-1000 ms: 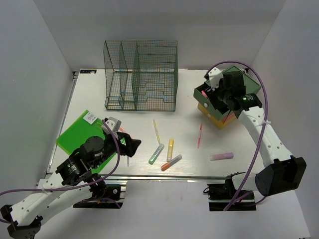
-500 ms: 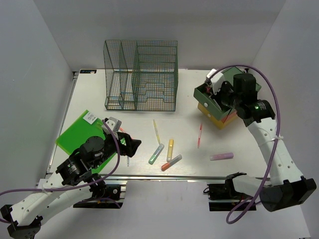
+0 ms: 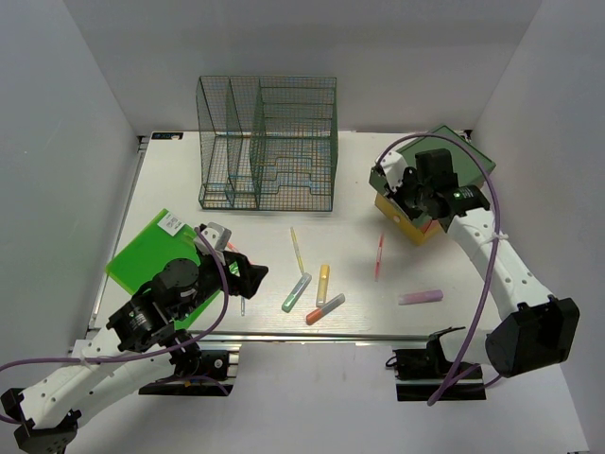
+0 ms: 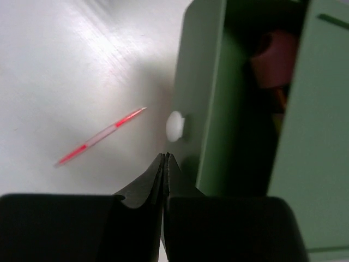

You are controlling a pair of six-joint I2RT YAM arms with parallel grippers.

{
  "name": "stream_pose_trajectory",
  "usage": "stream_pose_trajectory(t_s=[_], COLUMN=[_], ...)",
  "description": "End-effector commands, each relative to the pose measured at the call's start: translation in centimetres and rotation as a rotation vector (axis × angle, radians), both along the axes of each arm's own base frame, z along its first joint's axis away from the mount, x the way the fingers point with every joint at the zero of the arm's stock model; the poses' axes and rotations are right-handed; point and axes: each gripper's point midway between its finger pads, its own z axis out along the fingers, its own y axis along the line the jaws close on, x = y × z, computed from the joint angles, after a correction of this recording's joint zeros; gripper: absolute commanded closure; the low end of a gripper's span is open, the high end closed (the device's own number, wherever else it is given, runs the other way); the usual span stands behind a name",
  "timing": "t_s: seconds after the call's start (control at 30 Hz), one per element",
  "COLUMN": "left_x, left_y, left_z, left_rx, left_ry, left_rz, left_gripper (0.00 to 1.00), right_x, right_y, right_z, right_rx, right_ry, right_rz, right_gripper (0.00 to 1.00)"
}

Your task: Organize the desk

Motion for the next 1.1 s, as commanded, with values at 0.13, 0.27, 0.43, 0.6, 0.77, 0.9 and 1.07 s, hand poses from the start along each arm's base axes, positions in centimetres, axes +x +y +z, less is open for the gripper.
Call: stream_pose_trajectory(t_s=[0.13, 0.27, 0.43, 0.6, 0.77, 0.9, 1.07], left_x=[-0.1, -0.1, -0.1, -0.1, 0.0, 0.0, -0.2], left_y=[-0.4, -0.4, -0.4, -0.4, -0.5, -0.6, -1.4], left_z=[-0.2, -0.1, -0.2, -0.2, -0.3, -0.5, -0.6], left_rx=[0.005, 0.003, 0.004, 0.004, 0.011, 0.017, 0.008], left_ry=[-0.004, -0.004, -0.003, -0.003, 0.001, 0.007, 0.001], left_rz=[-0.021, -0.021, -0.021, -0.021, -0.023, -0.025, -0.069], left_gripper=[0.06, 0.06, 0.06, 0.05, 0.05, 0.05, 0.05], right_x=[3.7, 4.0, 4.1, 3.6, 3.1, 1.8, -3.7], right_y=[-4.6, -5.3, -5.6, -6.1, -6.2, -4.5, 3.6], right_z=[2.4, 2.4, 2.6, 2.5, 2.6, 2.2, 6.9], right_rx=[-0.15, -0.182, -0.2, -0.234, -0.258, -0.187, 0.204], right_ry=[-0.231, -0.256, -0.287, -0.31, -0.335, -0.28, -0.18], right_rz=[-0.275, -0.309, -0.328, -0.336, -0.329, -0.249, 0.123], right_gripper=[1.0, 1.0, 1.0, 1.0, 1.0, 1.0, 0.64])
